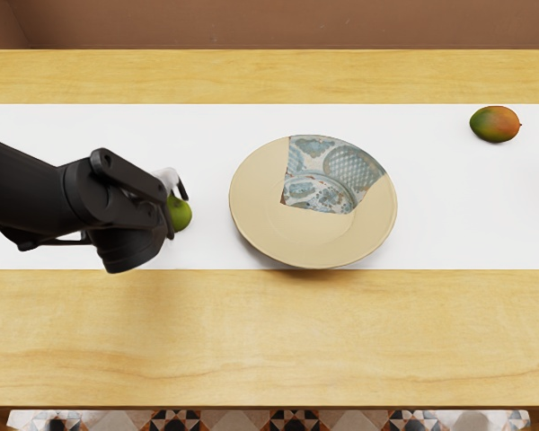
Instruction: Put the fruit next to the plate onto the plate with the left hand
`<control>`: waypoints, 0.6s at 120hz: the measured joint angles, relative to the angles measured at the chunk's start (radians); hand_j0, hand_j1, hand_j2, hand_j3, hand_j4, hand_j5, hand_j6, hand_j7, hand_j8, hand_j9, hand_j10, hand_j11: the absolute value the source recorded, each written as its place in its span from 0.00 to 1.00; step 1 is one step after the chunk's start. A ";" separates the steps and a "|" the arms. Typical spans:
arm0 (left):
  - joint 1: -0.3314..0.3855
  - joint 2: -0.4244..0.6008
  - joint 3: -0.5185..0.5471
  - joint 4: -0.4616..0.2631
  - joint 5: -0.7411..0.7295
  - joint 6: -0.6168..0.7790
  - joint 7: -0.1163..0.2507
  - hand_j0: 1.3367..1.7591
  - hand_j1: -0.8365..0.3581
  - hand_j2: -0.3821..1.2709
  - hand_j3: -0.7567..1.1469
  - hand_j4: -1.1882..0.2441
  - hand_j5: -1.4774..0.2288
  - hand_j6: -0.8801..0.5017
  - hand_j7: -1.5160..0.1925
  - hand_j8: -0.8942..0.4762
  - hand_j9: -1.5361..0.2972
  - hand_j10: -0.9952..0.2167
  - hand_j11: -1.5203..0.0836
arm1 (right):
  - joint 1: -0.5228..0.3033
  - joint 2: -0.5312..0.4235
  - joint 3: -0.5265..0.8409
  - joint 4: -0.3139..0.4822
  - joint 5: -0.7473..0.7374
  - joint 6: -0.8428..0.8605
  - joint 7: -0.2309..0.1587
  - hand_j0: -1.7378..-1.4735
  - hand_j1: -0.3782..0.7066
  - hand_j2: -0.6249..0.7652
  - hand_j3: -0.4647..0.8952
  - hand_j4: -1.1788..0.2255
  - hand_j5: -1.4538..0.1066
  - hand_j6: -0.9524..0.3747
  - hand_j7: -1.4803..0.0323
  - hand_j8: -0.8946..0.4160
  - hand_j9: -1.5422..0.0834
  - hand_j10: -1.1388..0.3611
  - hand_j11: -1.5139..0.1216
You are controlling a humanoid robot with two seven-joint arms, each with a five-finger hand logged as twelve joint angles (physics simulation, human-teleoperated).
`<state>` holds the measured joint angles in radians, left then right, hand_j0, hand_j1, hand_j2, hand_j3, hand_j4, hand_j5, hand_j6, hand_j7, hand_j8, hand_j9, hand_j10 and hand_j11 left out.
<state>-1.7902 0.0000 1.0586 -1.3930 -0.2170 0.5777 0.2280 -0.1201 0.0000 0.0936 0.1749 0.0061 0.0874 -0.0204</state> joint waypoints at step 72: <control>-0.169 0.000 0.002 -0.009 -0.163 -0.175 0.001 0.74 0.43 0.48 0.40 0.54 0.20 0.46 0.26 0.43 0.26 0.29 0.28 | 0.000 0.000 0.000 0.000 0.000 0.000 0.000 0.30 0.04 0.45 0.34 0.83 0.92 0.71 0.97 0.67 0.94 0.75 0.91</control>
<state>-1.9594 0.0000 1.0607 -1.4020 -0.3797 0.4027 0.2290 -0.1201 0.0000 0.0936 0.1749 0.0061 0.0874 -0.0207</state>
